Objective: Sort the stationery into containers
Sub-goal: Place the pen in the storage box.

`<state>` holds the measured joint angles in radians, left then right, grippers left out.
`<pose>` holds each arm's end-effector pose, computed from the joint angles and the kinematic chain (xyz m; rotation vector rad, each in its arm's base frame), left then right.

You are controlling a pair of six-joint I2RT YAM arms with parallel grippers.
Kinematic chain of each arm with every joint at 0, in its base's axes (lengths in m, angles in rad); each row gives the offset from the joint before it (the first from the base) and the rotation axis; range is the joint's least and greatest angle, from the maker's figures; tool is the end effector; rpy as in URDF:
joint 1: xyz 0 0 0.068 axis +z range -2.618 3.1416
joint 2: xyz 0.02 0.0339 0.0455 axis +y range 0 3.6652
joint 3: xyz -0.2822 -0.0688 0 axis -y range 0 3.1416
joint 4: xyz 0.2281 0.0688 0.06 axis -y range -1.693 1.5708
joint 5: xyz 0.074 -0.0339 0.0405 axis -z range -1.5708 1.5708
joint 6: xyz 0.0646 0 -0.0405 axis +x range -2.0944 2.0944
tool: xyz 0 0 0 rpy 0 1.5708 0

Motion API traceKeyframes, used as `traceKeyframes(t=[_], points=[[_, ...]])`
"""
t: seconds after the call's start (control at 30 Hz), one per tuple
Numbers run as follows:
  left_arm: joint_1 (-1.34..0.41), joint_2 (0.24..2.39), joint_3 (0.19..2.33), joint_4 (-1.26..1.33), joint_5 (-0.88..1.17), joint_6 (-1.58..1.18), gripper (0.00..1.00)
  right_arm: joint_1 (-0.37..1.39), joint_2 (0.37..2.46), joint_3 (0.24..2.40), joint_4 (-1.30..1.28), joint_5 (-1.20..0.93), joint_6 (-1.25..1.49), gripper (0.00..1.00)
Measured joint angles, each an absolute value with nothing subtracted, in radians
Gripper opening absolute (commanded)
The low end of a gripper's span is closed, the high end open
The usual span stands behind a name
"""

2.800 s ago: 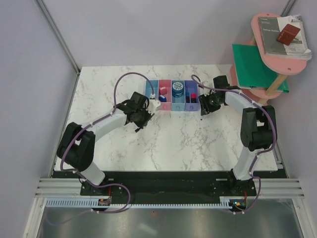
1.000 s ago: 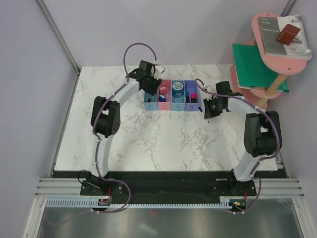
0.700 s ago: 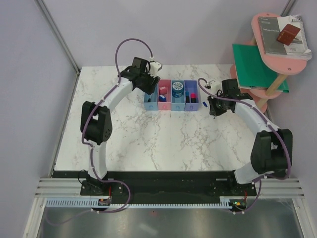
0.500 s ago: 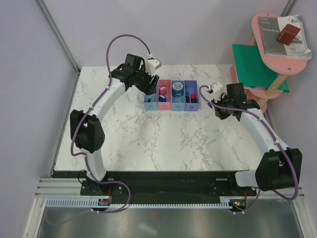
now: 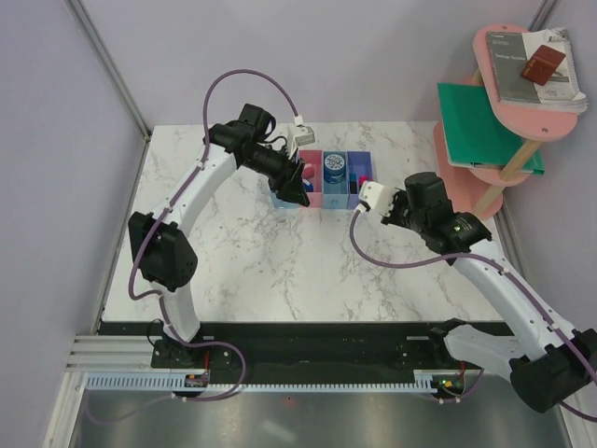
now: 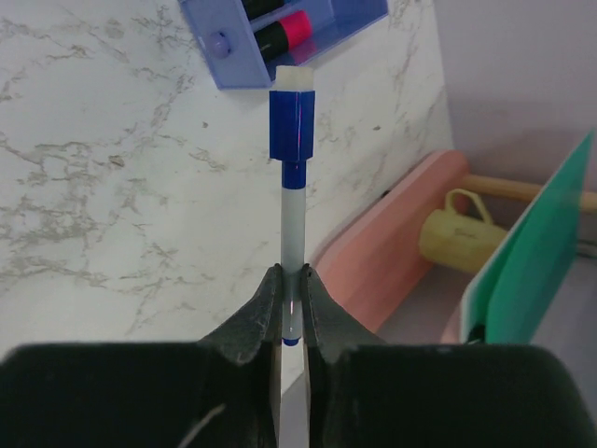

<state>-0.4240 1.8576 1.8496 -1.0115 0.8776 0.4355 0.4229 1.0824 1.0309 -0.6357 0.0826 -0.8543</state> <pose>0.3339 -0.2052 0.3441 1.2752 2.0262 -1.1099 0.2078 0.0877 0.3231 -1.3204 1.8532 -0.3221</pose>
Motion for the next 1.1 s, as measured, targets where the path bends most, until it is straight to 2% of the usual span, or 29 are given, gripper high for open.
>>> traceKeyframes(t=[0.13, 0.3, 0.53, 0.83, 1.1], points=[[-0.434, 1.900, 1.912, -1.136, 0.955, 0.521, 0.66, 0.515, 1.042, 1.011, -0.576, 0.183, -1.022, 0.04], [-0.437, 1.988, 2.039, -1.277, 1.048, 0.638, 0.66, 0.630, 0.921, 0.853, -0.407, 0.268, -1.279, 0.01], [-0.451, 2.067, 2.158, -1.315, 1.106, 0.746, 0.70, 0.788, 0.896, 0.715, -0.201, 0.317, -1.545, 0.01], [-0.492, 2.105, 2.172, -1.334, 1.110, 0.792, 0.70, 0.954, 0.930, 0.681, 0.003, 0.361, -1.708, 0.01], [-0.500, 2.114, 2.169, -1.336, 1.110, 0.819, 0.70, 1.065, 0.968, 0.683, 0.062, 0.415, -1.750, 0.01]])
